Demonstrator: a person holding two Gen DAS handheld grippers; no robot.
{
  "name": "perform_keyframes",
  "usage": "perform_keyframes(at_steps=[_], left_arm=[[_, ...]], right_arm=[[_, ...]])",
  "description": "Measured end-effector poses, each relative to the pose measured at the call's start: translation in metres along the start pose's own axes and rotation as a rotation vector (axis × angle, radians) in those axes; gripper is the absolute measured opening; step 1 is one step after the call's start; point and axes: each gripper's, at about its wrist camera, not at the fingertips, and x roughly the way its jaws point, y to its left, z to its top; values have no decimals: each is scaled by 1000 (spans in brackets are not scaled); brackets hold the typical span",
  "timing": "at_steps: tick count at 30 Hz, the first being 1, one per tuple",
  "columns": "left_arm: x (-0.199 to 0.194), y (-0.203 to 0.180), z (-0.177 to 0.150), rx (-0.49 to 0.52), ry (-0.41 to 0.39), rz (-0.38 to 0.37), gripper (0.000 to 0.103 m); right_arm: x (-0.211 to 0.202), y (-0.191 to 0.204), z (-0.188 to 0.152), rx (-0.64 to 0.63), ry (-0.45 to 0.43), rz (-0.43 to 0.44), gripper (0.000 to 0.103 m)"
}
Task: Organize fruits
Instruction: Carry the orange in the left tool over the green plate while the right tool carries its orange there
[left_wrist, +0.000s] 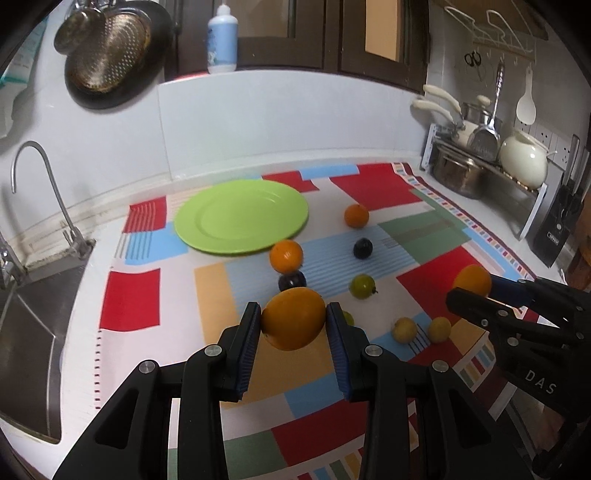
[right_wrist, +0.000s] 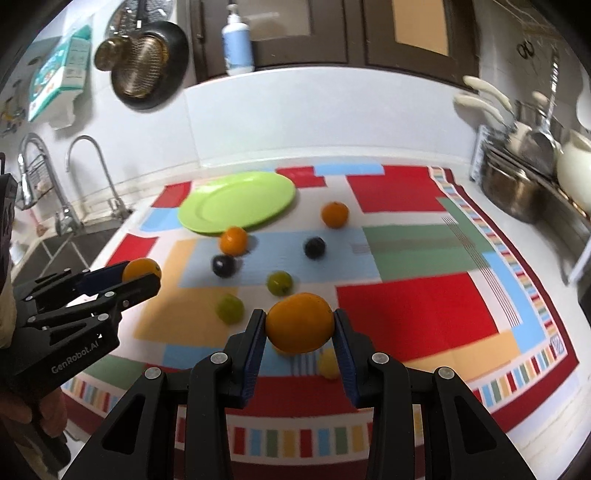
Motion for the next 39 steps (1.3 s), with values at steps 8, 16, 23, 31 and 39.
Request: perform_keyframes(at_steps=[8,16,23,31,39], left_arm=[[-10,14,12,-22,-33,20,36],[-12,25,30,-22,-83,45,36],[-7,35,48,-25,-110,52,36],[9,47,66,-25,-121,59,36],[40,62,81,-24,-94,59,36]], right_arm=[[2,13,24,-35,-40,54,37],[11,23,52,-54,-72,124,37],[21,32,78,-96,-100,174,37],[41,41,104,-138,-103,226,37],[76,43,129,-169,-71,248,37]])
